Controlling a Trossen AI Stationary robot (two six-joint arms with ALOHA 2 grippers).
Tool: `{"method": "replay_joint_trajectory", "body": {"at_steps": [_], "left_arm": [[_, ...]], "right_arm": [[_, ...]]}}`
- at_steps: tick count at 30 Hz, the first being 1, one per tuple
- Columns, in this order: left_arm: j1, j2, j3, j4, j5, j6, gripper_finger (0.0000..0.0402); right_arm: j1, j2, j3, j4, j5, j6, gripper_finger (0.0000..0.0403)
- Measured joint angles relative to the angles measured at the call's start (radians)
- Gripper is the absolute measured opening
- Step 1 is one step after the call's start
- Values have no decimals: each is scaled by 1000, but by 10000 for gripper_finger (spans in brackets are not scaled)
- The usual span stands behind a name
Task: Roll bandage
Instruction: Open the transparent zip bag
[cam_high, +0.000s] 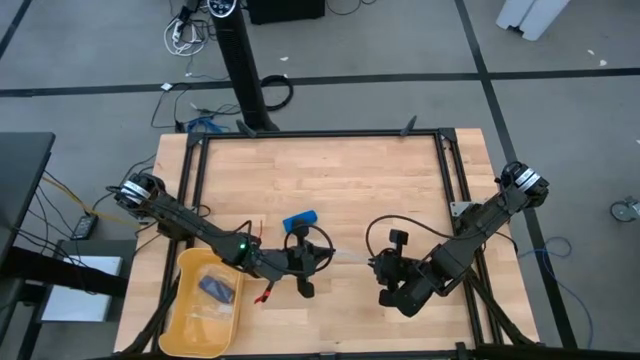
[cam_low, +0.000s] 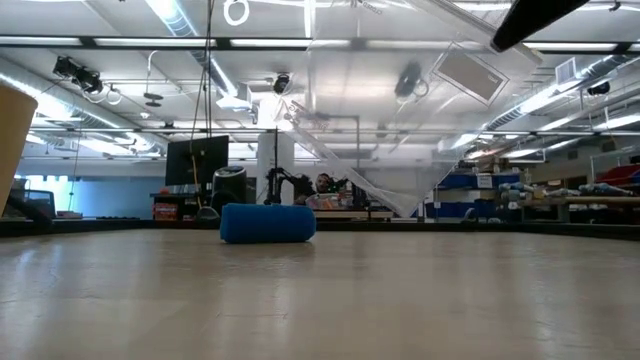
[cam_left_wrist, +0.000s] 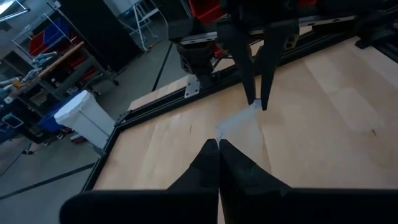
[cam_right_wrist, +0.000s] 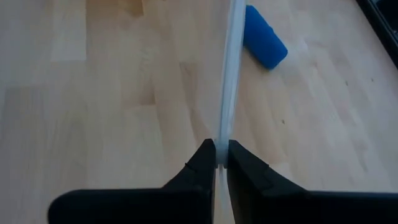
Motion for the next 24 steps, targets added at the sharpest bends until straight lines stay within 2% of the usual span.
{"method": "replay_joint_trajectory", "body": {"at_steps": [10,15,17,21,24], "left_arm": [[-5,0,2,-2,-2,-8,0],[-5,0,2,-8,-1,-18,0],[-6,-4,2,-32,-31,-29,0],[-27,-8,-18,-62,-165,-68,0],[-51,-28,-60,-53,-179,-96,0]], "right_arm": [[33,0,0,-59,-9,80,25],[40,0,0,-68,-13,108,39],[43,1,-4,-83,-48,113,51],[63,2,-4,-84,-32,104,79],[78,2,-4,-109,-9,101,98]]}}
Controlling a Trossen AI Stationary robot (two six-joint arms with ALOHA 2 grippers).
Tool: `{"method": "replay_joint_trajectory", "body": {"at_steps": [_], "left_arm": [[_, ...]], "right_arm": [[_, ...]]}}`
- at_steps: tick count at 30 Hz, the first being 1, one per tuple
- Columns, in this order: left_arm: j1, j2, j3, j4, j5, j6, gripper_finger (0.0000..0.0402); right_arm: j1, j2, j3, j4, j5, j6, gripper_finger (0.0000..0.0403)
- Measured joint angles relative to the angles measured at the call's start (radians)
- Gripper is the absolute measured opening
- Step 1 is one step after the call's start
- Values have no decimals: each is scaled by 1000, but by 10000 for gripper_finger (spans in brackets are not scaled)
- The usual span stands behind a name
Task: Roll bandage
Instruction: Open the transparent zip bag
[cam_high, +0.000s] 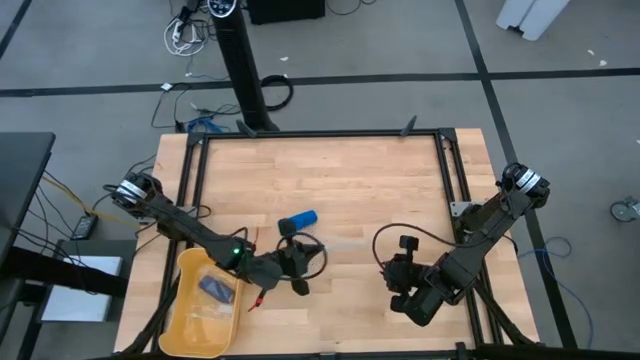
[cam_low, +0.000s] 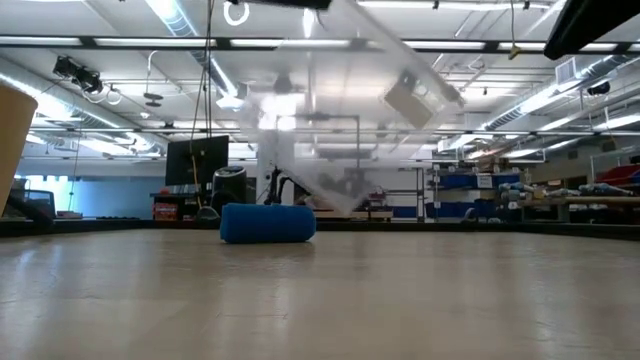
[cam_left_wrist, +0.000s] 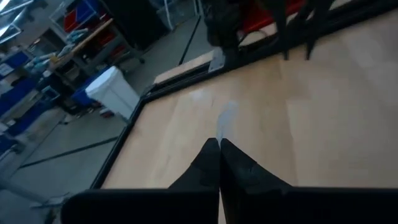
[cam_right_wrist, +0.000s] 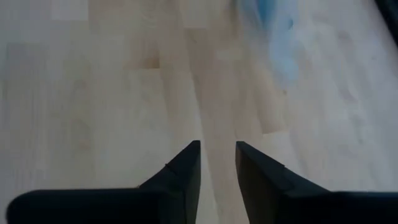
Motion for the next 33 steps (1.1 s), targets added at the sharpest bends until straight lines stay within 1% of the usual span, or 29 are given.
{"method": "replay_joint_trajectory", "body": {"at_steps": [3,6,8,9,11,13,15,17,19,22,24,25,26,28,33], "left_arm": [[-25,-53,-51,74,14,0,0],[-49,-113,-113,140,32,11,0],[-68,-168,-157,186,38,37,0],[-76,-194,-175,224,47,52,0],[-92,-248,-219,277,60,71,0],[-104,-293,-257,332,80,106,0],[-116,-339,-294,392,92,134,0],[-130,-388,-328,434,104,162,0],[-138,-428,-351,452,126,167,0],[-164,-493,-372,443,122,188,0],[-182,-532,-373,438,122,206,0],[-189,-548,-372,429,123,215,0],[-195,-561,-372,417,121,219,0],[-197,-573,-373,400,116,220,0],[-197,-564,-373,387,109,217,0]], "right_arm": [[13,-1,-1,-18,50,-3,105],[21,-3,-26,13,139,-24,101],[21,-3,-53,59,211,-47,92],[21,-3,-73,110,251,-67,86],[13,-3,-122,246,326,-141,74],[-7,-3,-175,426,388,-236,61],[-32,-3,-243,669,427,-374,47],[-57,-2,-315,955,428,-557,33],[-79,-2,-382,1273,397,-765,20],[-118,-2,-488,1744,239,-1049,4],[-151,-3,-541,1996,108,-1160,4],[-167,-3,-560,2078,59,-1176,7],[-182,-3,-570,2134,23,-1180,11],[-208,-3,-570,2170,-19,-1178,22],[-243,-2,-525,2115,-75,-1171,63]]}}
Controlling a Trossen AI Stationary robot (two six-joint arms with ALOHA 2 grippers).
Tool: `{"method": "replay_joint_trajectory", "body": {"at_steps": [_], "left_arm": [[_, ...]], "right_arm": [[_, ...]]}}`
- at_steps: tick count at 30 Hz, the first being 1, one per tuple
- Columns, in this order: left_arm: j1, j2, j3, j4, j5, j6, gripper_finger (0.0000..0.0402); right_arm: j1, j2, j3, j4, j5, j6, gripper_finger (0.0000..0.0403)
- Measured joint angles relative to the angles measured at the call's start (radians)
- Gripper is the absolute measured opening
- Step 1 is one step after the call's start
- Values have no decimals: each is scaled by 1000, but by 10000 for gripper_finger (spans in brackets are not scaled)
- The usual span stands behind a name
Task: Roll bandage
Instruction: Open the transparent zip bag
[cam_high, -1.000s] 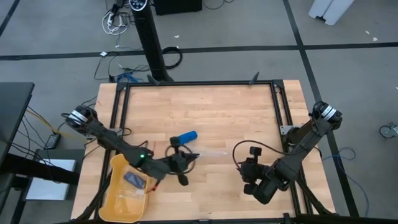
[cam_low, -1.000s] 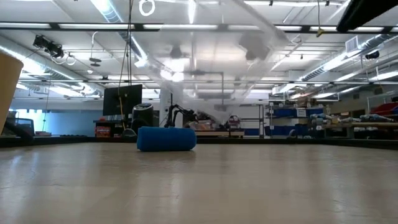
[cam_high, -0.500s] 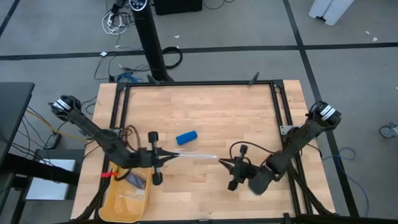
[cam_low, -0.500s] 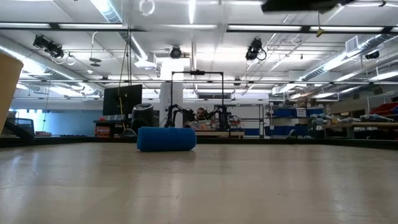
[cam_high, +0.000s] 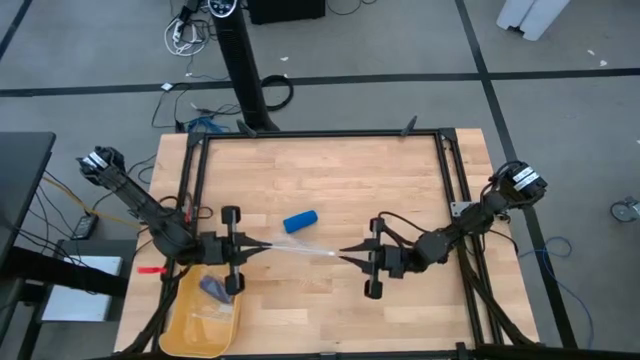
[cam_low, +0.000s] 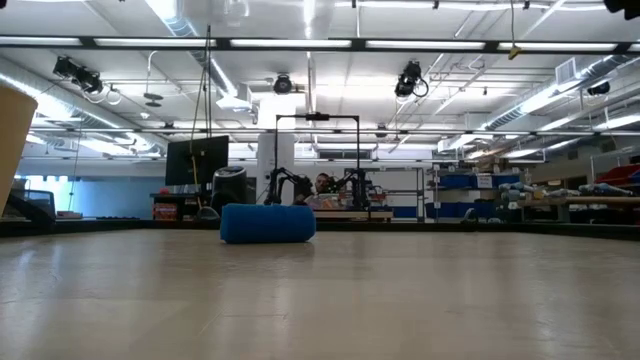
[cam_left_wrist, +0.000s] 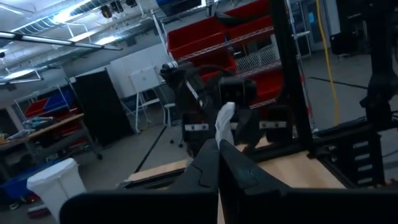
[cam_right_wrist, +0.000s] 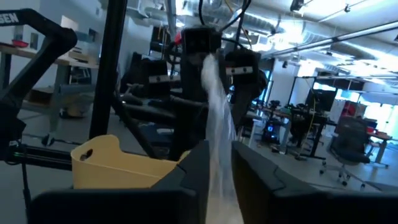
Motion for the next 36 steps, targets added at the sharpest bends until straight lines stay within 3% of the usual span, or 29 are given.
{"method": "replay_joint_trajectory", "body": {"at_steps": [7,19,23,29,36], "left_arm": [[0,19,0,-4,-30,-8,0],[2,21,0,-13,-48,-37,0],[2,21,0,-22,-57,-42,0],[7,21,0,-43,-73,-64,0],[47,68,0,-42,-28,-104,0]], "right_arm": [[-4,0,24,-17,-4,-1,105],[-37,0,24,-21,-8,-3,100],[-52,0,34,-24,-20,0,82],[-65,0,83,-109,-22,-1,9],[-102,0,151,-273,-68,51,3]]}}
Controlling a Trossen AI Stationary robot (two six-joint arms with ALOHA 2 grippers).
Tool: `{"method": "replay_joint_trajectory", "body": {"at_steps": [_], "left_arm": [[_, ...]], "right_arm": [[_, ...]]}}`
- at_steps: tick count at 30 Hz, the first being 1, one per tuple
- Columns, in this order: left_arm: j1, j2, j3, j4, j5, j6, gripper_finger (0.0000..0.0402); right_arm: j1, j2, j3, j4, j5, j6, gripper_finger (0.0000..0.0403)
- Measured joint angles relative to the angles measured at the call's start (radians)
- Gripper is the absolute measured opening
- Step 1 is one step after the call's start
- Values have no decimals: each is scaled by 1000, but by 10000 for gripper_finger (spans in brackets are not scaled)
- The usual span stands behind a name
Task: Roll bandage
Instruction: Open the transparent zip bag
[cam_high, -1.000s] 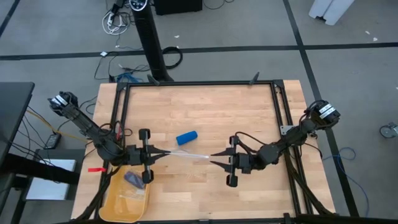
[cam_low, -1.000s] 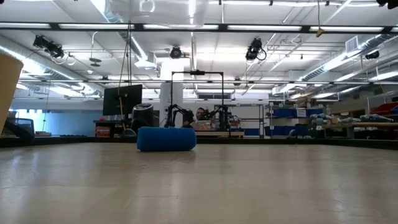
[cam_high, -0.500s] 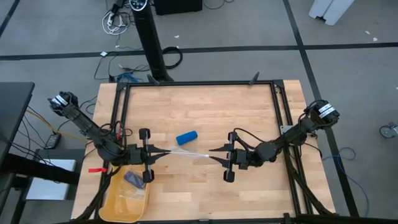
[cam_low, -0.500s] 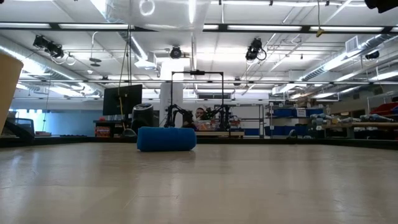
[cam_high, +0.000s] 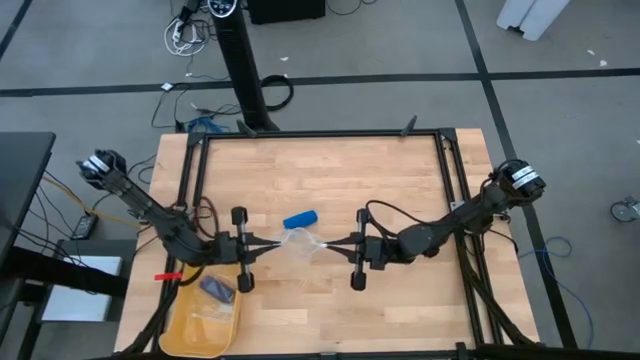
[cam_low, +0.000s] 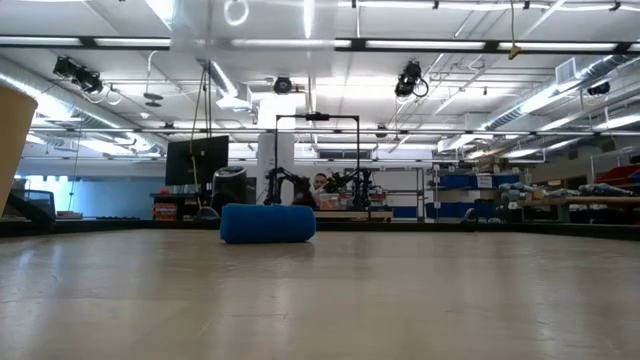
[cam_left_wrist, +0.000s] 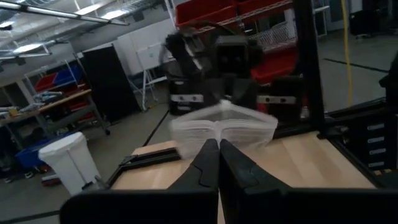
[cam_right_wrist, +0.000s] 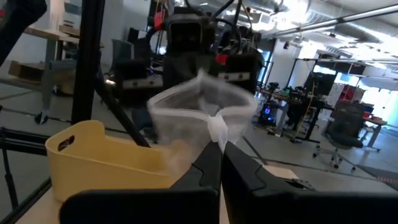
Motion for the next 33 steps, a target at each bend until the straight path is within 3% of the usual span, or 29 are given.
{"method": "replay_joint_trajectory", "body": {"at_steps": [15,33], "left_arm": [[99,132,0,142,136,-9,0],[179,143,2,172,266,-36,0]], "right_arm": [[-89,2,36,-86,-144,71,1],[-146,2,36,-88,-252,128,0]]}}
